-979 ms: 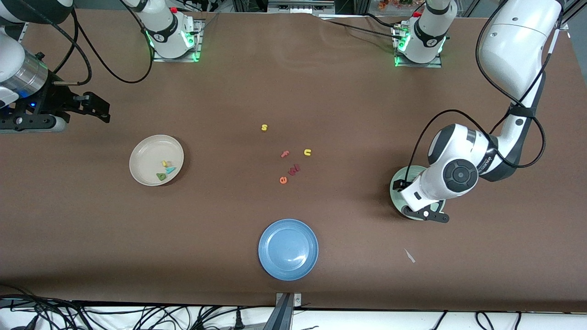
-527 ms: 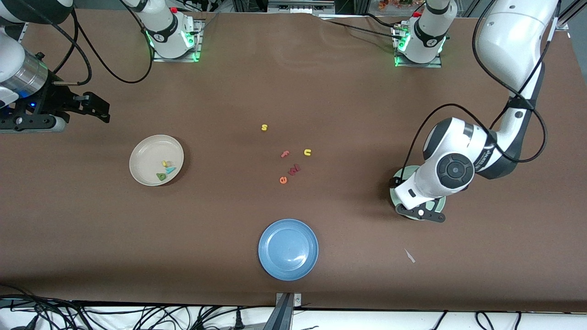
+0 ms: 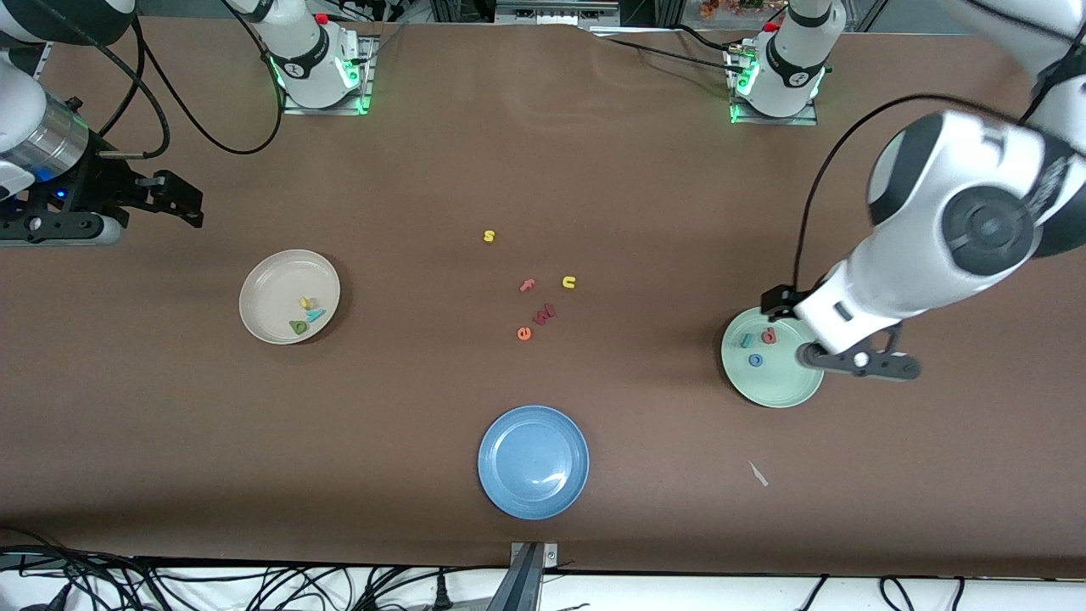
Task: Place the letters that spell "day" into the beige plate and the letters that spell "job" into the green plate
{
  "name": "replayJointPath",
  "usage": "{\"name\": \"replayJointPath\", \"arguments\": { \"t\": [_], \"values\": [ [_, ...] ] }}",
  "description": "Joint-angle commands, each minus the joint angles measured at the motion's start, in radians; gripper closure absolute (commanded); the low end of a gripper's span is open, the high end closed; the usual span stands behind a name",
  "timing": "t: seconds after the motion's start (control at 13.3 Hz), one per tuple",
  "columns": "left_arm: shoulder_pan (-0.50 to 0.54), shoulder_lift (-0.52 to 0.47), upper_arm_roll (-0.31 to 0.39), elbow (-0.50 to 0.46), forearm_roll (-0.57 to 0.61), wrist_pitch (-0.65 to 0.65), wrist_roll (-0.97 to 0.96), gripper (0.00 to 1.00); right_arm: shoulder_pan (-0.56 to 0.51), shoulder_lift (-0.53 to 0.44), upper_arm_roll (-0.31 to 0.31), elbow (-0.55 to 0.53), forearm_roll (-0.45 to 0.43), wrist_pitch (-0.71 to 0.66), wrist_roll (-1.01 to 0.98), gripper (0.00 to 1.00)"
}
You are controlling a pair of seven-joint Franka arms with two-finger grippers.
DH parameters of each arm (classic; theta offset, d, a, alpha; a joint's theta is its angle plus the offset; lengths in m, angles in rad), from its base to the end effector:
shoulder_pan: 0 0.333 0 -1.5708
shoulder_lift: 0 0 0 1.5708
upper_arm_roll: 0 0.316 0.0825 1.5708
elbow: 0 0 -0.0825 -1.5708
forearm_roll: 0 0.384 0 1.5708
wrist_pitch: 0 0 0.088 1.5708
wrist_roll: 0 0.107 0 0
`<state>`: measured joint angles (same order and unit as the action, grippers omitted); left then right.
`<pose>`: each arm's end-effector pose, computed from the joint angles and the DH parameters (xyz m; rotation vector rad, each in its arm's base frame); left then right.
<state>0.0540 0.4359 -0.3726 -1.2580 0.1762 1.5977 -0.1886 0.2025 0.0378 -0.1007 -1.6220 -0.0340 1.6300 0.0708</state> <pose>0.6581 -0.1444 0.5188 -3.0980 0.1769 0.0951 0.5662 0.0554 0.5843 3.1008 0.0520 -0.0407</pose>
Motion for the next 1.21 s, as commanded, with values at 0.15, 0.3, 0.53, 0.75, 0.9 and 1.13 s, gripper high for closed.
{"name": "replayJointPath", "arguments": {
  "t": [0.15, 0.3, 0.53, 0.75, 0.9, 1.13],
  "values": [
    [0.055, -0.055, 0.006, 0.0, -0.034, -0.022, 0.02, 0.0, -0.003, 0.007, 0.004, 0.002, -0.003, 0.01, 0.003, 0.0],
    [0.06, -0.055, 0.006, 0.0, -0.034, -0.027, 0.018, 0.0, -0.003, 0.008, 0.004, 0.002, -0.001, 0.011, 0.003, 0.0],
    [0.061, -0.083, 0.008, -0.004, -0.034, -0.057, 0.023, 0.0, -0.003, 0.01, 0.004, 0.002, 0.0, 0.011, 0.003, 0.0],
    [0.05, -0.1, 0.004, -0.014, -0.034, -0.114, 0.027, 0.0, -0.003, 0.011, 0.004, 0.002, 0.0, 0.013, 0.004, 0.0],
    [0.05, -0.098, 0.006, -0.009, -0.034, -0.117, 0.029, 0.0, -0.003, 0.013, 0.004, 0.002, 0.0, 0.011, 0.004, 0.0],
    [0.05, -0.098, 0.006, -0.008, -0.034, -0.117, 0.029, 0.0, -0.003, 0.014, 0.004, 0.002, 0.0, 0.011, 0.003, 0.0]
  ]
}}
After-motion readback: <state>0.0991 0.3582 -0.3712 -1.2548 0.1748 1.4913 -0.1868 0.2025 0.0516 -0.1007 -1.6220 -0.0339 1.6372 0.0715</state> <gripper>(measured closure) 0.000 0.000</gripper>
